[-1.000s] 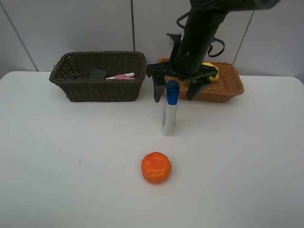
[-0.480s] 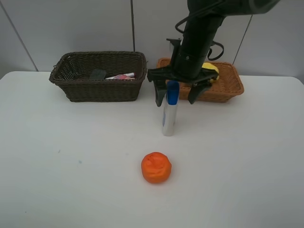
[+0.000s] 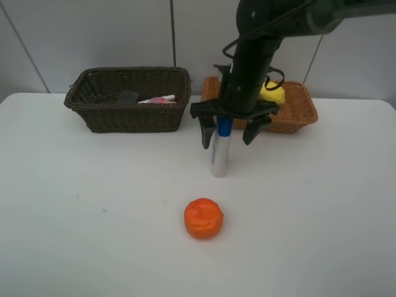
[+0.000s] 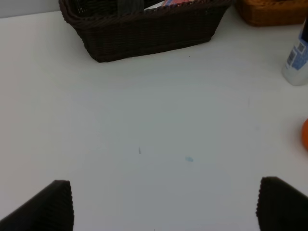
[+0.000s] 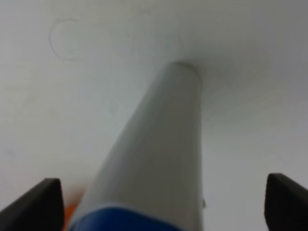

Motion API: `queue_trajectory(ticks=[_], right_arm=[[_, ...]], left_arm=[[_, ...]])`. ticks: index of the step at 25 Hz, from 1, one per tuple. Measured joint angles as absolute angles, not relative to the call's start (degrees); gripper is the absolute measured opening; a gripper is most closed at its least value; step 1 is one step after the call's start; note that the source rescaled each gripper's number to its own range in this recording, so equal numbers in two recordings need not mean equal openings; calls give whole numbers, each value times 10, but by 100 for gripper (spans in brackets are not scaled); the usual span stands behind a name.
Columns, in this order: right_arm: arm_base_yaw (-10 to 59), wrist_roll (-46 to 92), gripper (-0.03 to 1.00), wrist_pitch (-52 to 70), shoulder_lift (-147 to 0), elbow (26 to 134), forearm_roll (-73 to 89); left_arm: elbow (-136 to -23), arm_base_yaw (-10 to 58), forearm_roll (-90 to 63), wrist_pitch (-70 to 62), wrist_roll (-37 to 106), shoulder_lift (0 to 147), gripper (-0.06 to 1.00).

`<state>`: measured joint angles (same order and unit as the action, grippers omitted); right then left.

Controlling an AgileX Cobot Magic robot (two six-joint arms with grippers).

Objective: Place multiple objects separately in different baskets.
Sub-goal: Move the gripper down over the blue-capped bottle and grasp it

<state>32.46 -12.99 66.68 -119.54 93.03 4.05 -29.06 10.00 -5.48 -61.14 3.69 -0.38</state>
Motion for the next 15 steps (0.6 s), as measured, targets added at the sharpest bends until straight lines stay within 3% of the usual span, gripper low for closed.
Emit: queue_trajectory(ticks=[3,5,7,9,10,15], right_arm=[[325,-130,97,662,-1195,930,38],[325,-130,86,661,-1195,930,36],[325,-130,60,663,-1195,930,35],[325,-129,20,666,-1195,930,34],[325,-128,8,669,-1195,930,30],[325,-118,8,691,-1194,937,28]], left_arm=[[-291,100,-55,-611,37,-4,100],[-291,100,-55,-611,37,-4,100],[-291,100,-55,-611,37,-4,100],[-291,100,-55,-611,37,-4,100],[-291,100,-55,-611,37,-4,100],[-291,100,-55,-611,37,-4,100]])
